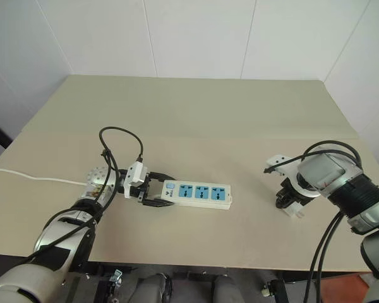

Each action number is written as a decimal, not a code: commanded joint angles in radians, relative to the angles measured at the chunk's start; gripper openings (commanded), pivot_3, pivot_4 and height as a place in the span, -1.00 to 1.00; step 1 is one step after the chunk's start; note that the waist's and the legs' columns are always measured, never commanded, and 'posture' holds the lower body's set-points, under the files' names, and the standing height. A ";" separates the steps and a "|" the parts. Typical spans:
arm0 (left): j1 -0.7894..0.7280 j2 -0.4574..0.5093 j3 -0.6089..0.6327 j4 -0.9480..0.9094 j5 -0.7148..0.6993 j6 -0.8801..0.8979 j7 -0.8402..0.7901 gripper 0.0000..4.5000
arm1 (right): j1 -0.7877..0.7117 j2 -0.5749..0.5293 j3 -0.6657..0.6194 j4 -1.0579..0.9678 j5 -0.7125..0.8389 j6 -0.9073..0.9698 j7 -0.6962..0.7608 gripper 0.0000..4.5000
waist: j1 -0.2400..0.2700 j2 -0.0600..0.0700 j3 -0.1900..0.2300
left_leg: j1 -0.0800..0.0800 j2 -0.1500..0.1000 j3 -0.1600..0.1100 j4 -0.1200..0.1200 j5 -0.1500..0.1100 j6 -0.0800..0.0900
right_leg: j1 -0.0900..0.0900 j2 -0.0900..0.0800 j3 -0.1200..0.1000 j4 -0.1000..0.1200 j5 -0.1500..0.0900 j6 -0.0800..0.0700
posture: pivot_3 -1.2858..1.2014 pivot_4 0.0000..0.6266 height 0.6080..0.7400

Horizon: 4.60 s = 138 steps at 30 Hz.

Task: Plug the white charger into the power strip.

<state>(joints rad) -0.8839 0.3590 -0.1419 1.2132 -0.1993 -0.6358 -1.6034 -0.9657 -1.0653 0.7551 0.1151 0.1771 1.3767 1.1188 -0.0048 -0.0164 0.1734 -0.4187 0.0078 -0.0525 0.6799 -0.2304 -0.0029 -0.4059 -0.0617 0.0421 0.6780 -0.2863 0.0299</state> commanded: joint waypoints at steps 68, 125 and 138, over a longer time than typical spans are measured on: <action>0.092 0.053 0.017 -0.147 -0.018 0.110 -0.011 0.45 | 0.229 0.826 -0.700 0.362 0.274 -1.215 0.244 -0.50 | -0.028 0.002 -0.001 | 0.007 0.002 0.001 -0.001 0.000 0.000 | 0.002 0.002 0.001 0.005 0.000 0.000 | 0.03 -0.52 1.00; 0.086 0.062 0.028 -0.144 0.000 0.124 -0.011 0.45 | 0.241 0.883 -0.702 0.589 0.160 -1.469 0.244 -0.50 | -0.033 0.002 -0.001 | 0.011 0.002 0.001 -0.003 0.000 0.000 | 0.004 0.002 0.001 0.006 0.000 0.000 | 0.03 -0.52 1.00; 0.081 0.058 0.033 -0.139 0.003 0.119 -0.011 0.45 | 0.256 0.878 -0.698 0.600 0.133 -1.518 0.237 -0.50 | -0.033 0.002 -0.001 | 0.012 0.002 0.001 -0.003 0.000 0.000 | 0.005 0.002 0.001 0.006 0.000 0.000 | 0.03 -0.52 1.00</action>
<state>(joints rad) -0.8029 0.4130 -0.1116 1.0792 -0.2062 -0.5138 -1.6090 -0.7247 -0.1741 0.0649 0.7061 0.3213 -0.1165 1.3595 -0.0382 -0.0146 0.1726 -0.4070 0.0098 -0.0516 0.6768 -0.2304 -0.0030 -0.4010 -0.0598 0.0434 0.6835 -0.2863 0.0299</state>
